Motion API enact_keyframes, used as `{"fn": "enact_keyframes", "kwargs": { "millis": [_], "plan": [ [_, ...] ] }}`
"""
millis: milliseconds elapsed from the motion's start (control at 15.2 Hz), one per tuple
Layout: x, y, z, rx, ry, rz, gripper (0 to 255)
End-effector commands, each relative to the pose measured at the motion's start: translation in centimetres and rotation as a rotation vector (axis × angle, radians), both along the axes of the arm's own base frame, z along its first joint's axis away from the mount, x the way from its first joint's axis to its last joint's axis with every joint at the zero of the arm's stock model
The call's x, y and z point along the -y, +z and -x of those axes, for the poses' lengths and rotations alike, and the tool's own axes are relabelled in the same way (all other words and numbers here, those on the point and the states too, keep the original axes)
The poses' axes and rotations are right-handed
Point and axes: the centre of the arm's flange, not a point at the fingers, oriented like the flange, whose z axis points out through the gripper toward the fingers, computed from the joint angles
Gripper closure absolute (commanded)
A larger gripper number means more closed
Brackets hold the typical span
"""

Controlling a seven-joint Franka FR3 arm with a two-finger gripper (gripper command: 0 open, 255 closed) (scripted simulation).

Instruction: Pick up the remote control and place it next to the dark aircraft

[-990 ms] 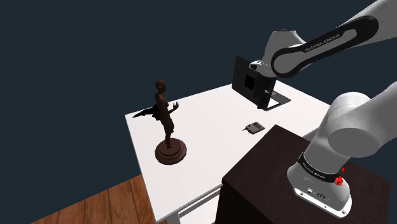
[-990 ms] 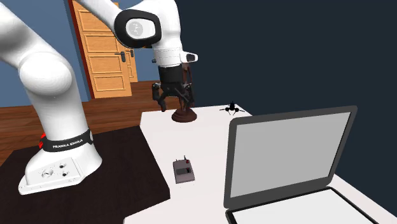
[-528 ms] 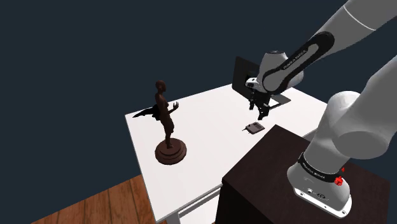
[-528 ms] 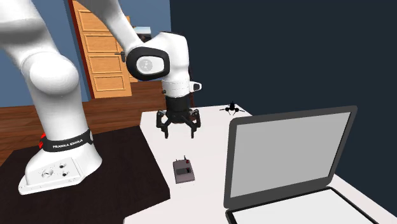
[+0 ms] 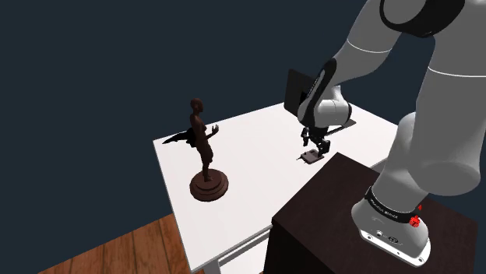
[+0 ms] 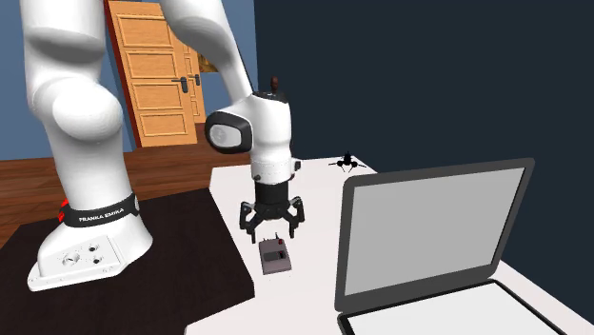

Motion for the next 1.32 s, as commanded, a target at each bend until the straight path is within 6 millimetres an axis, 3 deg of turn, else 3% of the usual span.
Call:
{"fn": "enact_keyframes", "kwargs": {
  "millis": [0, 264, 792, 858, 1254],
  "plan": [
    [0.1, -1.3, 0.0, 0.0, 0.005, -0.001, 0],
    [0.1, -3.8, 0.1, 0.0, 0.005, -0.001, 0],
    [0.1, -3.7, 0.1, 0.0, 0.005, -0.001, 0],
    [0.1, -3.7, 0.1, 0.0, 0.005, -0.001, 255],
    [0.1, -3.7, 0.1, 0.0, 0.005, -0.001, 255]
  ]
}}
